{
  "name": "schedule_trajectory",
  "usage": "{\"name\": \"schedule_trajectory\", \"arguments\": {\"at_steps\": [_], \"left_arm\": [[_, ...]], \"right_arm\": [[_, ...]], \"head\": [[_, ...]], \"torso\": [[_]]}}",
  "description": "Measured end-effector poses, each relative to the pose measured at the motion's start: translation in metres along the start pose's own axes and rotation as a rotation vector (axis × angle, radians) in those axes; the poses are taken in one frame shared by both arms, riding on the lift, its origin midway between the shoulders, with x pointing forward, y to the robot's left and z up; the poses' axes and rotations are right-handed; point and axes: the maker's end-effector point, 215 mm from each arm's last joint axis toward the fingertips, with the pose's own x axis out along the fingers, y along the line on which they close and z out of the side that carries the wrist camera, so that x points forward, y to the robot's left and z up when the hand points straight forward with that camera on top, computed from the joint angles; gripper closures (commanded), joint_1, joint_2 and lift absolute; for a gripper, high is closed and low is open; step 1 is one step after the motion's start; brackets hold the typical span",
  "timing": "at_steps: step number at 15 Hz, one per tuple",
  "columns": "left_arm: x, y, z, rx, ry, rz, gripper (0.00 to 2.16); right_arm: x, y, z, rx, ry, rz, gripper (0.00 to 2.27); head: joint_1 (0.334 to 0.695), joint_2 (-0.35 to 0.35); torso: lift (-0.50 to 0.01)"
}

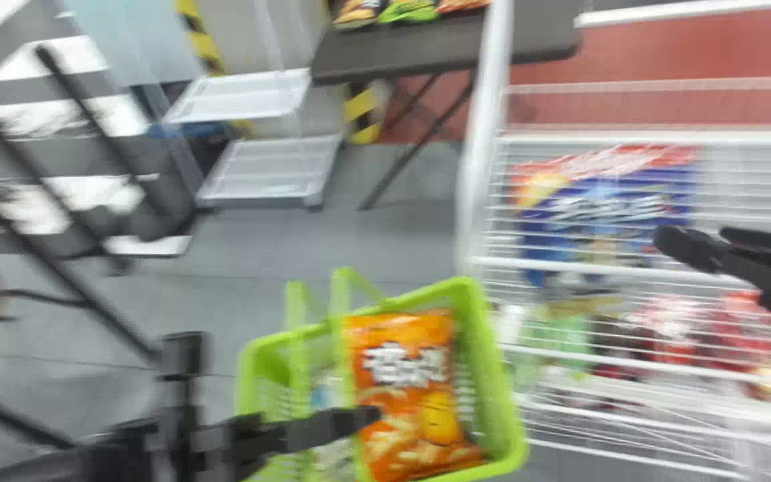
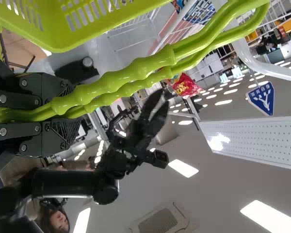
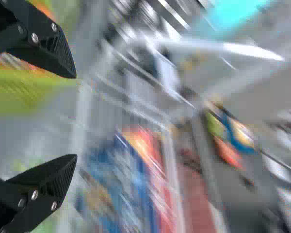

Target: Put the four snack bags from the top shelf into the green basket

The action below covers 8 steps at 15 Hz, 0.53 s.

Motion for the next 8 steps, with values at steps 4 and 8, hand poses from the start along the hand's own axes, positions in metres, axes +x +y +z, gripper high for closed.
{"name": "schedule_trajectory", "arguments": {"at_steps": [4,8], "left_arm": [[0.002,0.0,-0.001,-0.001,0.006,-0.004,2.15],[0.001,0.0,-0.003,-0.003,0.006,-0.002,2.15]], "right_arm": [[0.028,-0.136,0.031,-0.107,-0.133,-0.312,0.08],[0.064,-0.227,0.043,-0.11,-0.212,-0.493,0.08]], "head": [[0.695,-0.243],[0.695,-0.333]], "torso": [[0.0],[0.0]]}}
